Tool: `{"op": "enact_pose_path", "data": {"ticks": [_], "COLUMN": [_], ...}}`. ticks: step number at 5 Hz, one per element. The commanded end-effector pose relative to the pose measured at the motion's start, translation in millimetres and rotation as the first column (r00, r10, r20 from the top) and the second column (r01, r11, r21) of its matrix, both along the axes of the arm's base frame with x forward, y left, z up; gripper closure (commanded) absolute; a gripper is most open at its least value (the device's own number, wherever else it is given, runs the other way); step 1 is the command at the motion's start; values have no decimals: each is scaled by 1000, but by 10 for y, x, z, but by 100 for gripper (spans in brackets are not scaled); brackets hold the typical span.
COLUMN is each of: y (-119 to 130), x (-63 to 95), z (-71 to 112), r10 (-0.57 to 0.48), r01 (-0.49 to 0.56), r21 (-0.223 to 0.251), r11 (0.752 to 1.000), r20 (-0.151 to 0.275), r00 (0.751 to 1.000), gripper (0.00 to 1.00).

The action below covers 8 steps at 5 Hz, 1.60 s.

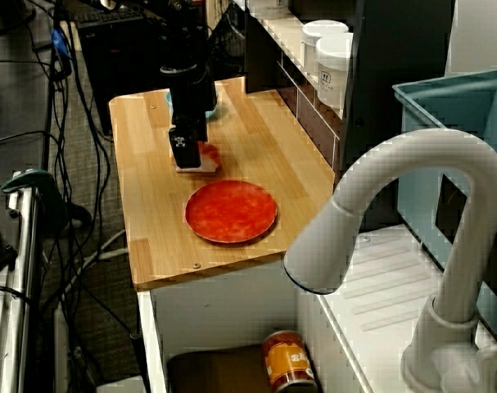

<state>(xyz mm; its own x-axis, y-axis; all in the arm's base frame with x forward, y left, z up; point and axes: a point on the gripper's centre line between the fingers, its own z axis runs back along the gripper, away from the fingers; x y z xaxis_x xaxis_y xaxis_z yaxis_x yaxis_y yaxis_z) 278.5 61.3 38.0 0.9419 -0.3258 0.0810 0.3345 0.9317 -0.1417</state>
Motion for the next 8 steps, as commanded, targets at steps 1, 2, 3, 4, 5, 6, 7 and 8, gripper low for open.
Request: {"op": "enact_pose_path", "data": {"ticks": [1, 2, 3, 4, 5, 6, 7, 8], "y": [0, 75, 202, 445, 707, 908, 1094, 1237], "x": [0, 24, 20, 9, 19, 67, 59, 32], "z": [0, 190, 391, 601, 644, 653, 650, 596], "r10": [0, 1, 18, 11, -10, -92, -75, -68], "r01": [0, 0, -16, -8, 6, 73, 59, 50], "r21": [0, -7, -30, -21, 20, 97, 81, 87], "r11": [1000, 1000, 999, 1000, 1000, 993, 995, 995], "r20": [0, 30, 60, 133, 201, 211, 206, 224], "r00": [1000, 1000, 998, 991, 980, 973, 976, 972], "gripper": [0, 0, 0, 0, 0, 0, 0, 0]}}
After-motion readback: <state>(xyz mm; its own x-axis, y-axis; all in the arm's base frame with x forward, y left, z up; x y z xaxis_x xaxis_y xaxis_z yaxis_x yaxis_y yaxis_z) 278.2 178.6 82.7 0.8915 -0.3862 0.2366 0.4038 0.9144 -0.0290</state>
